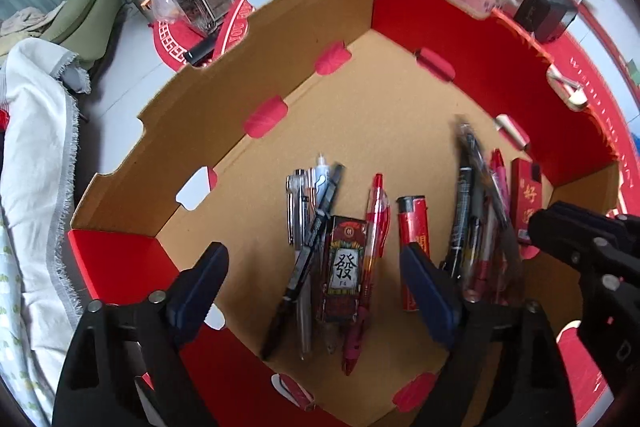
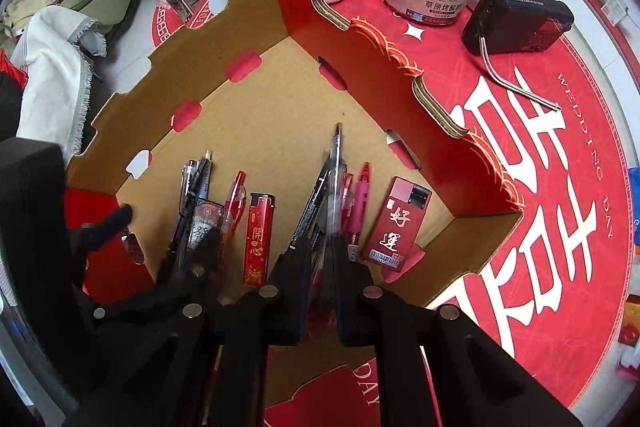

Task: Organize rigid objects

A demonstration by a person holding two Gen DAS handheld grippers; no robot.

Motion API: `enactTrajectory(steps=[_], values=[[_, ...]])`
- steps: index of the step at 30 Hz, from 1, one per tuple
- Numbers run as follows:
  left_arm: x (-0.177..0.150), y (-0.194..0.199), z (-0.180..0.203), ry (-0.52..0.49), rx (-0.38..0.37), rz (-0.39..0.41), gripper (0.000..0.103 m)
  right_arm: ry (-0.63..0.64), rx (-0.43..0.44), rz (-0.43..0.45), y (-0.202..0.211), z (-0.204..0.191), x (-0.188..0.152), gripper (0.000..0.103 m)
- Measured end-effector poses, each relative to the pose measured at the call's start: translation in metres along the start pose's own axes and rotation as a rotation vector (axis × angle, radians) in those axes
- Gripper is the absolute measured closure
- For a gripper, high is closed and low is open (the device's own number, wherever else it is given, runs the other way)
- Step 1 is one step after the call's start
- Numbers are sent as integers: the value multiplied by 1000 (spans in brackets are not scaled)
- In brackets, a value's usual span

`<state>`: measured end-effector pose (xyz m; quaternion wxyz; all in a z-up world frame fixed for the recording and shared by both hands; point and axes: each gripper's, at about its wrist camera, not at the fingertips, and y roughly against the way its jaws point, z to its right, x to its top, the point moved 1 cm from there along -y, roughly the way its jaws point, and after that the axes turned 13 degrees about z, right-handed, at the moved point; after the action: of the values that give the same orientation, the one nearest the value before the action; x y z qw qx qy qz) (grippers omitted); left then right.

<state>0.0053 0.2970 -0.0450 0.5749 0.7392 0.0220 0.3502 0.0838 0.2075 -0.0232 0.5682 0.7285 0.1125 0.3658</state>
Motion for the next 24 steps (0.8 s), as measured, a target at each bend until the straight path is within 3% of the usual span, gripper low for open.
enactTrajectory(steps=[1, 2, 3, 8, 11, 13, 15, 19, 22, 24], values=[[-1, -1, 0, 4, -9, -6, 7, 1, -2, 5, 1, 0, 0, 58], [-2, -1, 0, 7, -15, -9, 0, 0, -5, 19, 4, 1, 1, 22], [-2, -2, 0, 10, -22, -9, 0, 1, -9, 45, 8, 1, 1, 14], [-4, 3, -2, 12, -30, -6, 0, 13, -17, 74, 24, 1, 3, 14], [-1, 17, -1, -15, -15, 38, 0, -11, -31, 100, 39, 8, 0, 14], [3, 26, -1, -49, 78, 49, 0, -32, -32, 109, 49, 12, -4, 14], [5, 33, -1, -67, 117, 58, 0, -49, -33, 122, 61, 15, -9, 14], [8, 52, -11, 13, 42, 79, 0, -76, -16, 130, 81, 16, -17, 14], [9, 60, -13, 16, 62, 68, 0, -98, -1, 125, 89, 15, -20, 13], [8, 61, -10, 12, 50, 52, 0, -119, 5, 119, 93, 14, -21, 1]])
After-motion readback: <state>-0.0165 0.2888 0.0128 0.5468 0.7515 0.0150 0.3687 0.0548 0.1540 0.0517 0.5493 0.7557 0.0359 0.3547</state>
